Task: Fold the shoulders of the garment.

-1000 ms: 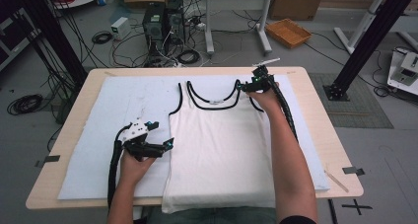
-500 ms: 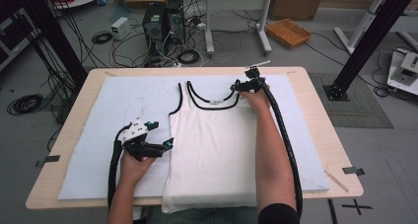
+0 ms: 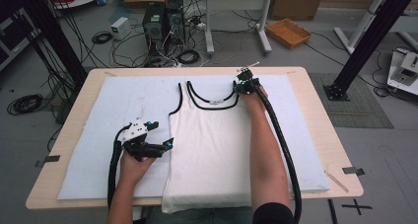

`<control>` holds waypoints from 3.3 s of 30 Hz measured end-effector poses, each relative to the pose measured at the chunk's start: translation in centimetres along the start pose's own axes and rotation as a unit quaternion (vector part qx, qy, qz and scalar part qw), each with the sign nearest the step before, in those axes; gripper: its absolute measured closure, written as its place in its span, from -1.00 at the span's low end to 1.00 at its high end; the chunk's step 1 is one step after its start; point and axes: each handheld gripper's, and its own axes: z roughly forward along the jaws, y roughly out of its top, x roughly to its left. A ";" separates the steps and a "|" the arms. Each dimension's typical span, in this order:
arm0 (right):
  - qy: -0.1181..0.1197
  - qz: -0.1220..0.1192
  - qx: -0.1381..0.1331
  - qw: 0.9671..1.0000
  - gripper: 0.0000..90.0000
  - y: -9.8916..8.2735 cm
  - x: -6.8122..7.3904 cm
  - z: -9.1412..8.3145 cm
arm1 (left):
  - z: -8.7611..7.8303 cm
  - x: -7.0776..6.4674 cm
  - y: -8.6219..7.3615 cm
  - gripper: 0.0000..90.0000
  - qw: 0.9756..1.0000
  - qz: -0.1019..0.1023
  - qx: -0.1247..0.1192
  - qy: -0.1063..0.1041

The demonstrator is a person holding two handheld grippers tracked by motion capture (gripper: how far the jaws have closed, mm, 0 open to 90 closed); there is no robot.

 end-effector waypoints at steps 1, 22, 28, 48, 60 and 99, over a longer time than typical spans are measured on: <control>0.001 -0.002 0.001 1.000 0.93 0.0 0.0 -0.1 | 0.0 0.0 0.0 -0.74 1.000 0.000 -0.001 0.000; 0.043 -0.037 -0.091 0.994 0.96 -0.8 1.1 -7.5 | 0.0 0.0 0.0 -0.74 1.000 0.001 -0.001 -0.001; 0.057 -0.036 -0.116 0.991 0.96 -2.7 2.3 -10.6 | 0.0 0.1 0.0 -0.74 1.000 -0.004 -0.002 -0.002; 0.100 -0.061 -0.118 0.986 0.68 -9.4 7.6 -14.1 | 0.0 0.0 0.0 -0.74 1.000 0.000 0.001 0.000; 0.130 -0.103 -0.117 0.979 0.21 -9.1 7.0 -14.6 | 0.0 0.0 0.0 -0.74 1.000 0.001 0.002 0.002; 0.181 -0.127 -0.101 0.970 0.66 -18.4 7.9 -17.3 | 0.1 -0.2 0.0 -0.71 1.000 0.005 0.005 0.004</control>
